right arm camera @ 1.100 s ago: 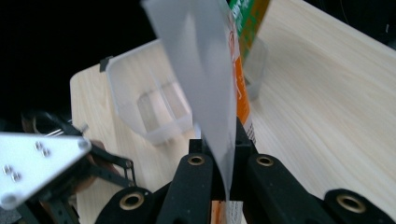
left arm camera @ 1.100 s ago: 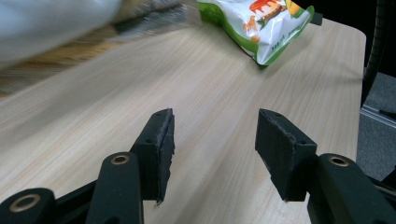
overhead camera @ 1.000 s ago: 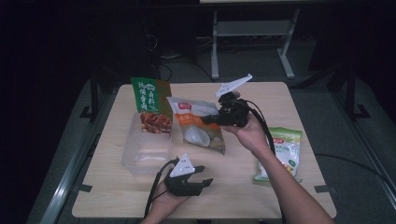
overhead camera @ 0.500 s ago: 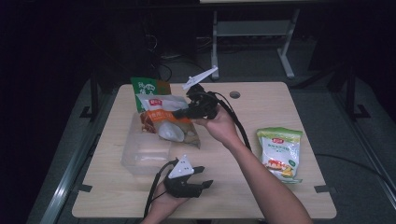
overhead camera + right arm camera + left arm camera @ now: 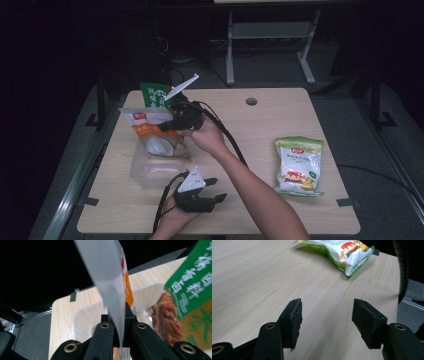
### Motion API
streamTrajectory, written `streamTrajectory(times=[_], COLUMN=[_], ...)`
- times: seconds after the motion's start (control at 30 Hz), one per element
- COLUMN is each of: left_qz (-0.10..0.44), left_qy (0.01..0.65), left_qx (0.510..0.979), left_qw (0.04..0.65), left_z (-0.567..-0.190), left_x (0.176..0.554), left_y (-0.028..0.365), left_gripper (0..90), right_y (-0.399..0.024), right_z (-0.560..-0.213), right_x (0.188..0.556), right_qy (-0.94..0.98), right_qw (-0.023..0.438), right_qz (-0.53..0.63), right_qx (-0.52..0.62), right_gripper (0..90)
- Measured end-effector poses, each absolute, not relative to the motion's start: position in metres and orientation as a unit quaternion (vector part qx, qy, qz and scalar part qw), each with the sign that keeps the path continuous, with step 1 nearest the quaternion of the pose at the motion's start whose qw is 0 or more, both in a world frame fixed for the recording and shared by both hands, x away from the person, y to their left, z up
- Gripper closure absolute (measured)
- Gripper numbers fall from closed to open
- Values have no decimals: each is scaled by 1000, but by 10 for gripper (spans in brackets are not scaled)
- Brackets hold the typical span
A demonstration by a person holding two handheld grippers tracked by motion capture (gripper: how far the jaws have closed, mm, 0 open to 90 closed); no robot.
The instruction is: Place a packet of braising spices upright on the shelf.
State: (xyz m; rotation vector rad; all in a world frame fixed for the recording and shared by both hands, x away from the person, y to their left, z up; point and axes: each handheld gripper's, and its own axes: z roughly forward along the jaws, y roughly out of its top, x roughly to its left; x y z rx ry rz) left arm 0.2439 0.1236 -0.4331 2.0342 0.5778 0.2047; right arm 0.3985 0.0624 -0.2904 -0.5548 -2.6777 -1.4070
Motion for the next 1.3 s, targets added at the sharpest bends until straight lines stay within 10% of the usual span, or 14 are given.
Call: streamTrajectory(times=[1.3], left_qz=[82], left_qy=[247], left_qx=[829], left_qw=[495], left_z=[-435], left_x=[241], left_y=[128], left_gripper=[400], right_y=[81], right_z=[-335], right_x=[420], right_qy=[-875], right_qw=[59], right_qz=[-430], right_qx=[-213], right_gripper=[815])
